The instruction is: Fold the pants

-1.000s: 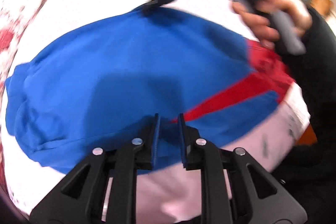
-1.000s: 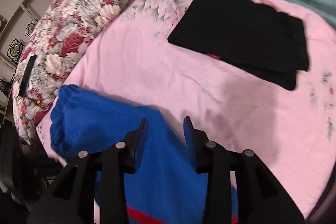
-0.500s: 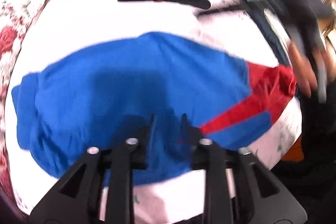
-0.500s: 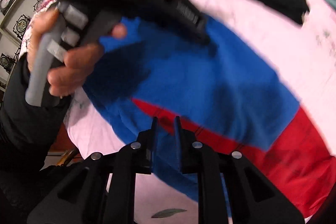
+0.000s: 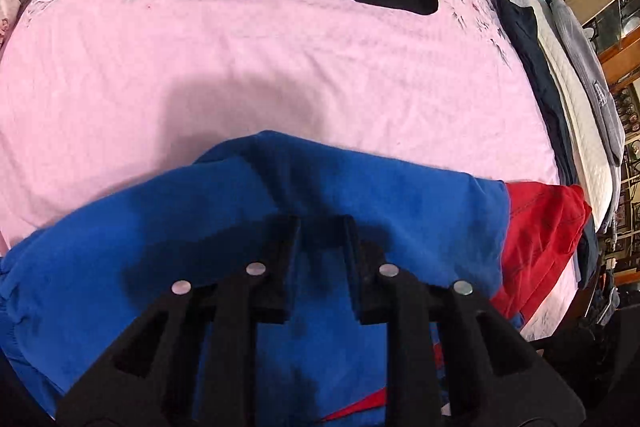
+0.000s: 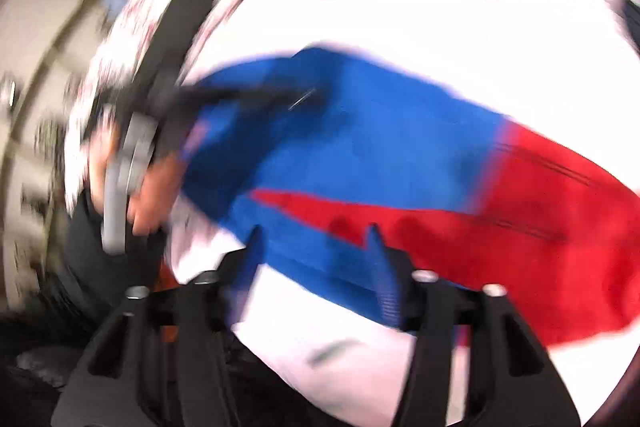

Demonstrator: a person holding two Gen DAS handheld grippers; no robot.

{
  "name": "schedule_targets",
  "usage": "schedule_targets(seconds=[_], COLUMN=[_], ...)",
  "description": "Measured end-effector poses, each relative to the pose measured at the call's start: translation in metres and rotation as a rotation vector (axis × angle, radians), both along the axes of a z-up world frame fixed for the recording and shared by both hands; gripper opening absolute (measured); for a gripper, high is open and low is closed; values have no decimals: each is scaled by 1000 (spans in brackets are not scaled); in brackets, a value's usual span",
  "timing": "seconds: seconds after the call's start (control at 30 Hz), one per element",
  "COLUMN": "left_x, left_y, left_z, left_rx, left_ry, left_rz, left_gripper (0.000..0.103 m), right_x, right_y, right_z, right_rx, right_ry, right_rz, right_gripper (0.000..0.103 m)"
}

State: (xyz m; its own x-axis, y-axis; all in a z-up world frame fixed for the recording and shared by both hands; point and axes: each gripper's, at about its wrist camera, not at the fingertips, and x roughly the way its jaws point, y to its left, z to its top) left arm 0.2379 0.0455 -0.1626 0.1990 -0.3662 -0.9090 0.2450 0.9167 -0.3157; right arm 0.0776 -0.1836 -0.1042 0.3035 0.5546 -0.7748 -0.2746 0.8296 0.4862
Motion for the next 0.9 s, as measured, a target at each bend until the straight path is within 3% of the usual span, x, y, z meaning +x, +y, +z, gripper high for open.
schedule_targets(seconds=[0.03, 0.13, 0.17, 0.27, 0.33, 0.37, 0.43, 0.6, 0.77, 0.8, 0.87, 0.9], left_x=[-1, 2, 4, -2, -13, -24, -49, -104, -131, -131, -131, -131], left_y=[0, -2, -2, -3, -3, -2, -2, -17, -30, -31, -31, -30], left_z=[-1, -2, -2, 3, 7, 11, 15, 7, 11, 11, 11, 11], left_rx=[4, 15, 18, 36, 43, 33, -11, -32, 79, 88, 88, 83], left_ry=[-5, -14, -17, -37, -43, -54, -62, -59, -154, -157, -154, -151], left_rz=[-4, -9, -8, -13, -23, -30, -49, -116, -143, -146, -141, -138], left_gripper=[21, 21, 21, 21, 21, 21, 34, 36, 37, 37, 37, 37], right_x=[-5, -26, -26, -46, -54, -54, -48, -18, -4, -3, -3, -5], right_y=[-33, -125, -125, -200, -224, -229, -238, -240, -239, -239, -240, -240], right_z=[4, 2, 2, -17, -35, -44, -58, -85, -89, -89, -91, -90], right_rx=[21, 63, 63, 135, 196, 235, 305, 399, 458, 448, 405, 392], right_ry=[-5, 43, 43, 118, 172, 188, 209, 266, 243, 237, 235, 230], right_rz=[-103, -386, -386, -577, -658, -674, -691, -735, -736, -739, -755, -759], right_gripper=[89, 91, 91, 91, 91, 91, 91, 91, 90, 87, 66, 63])
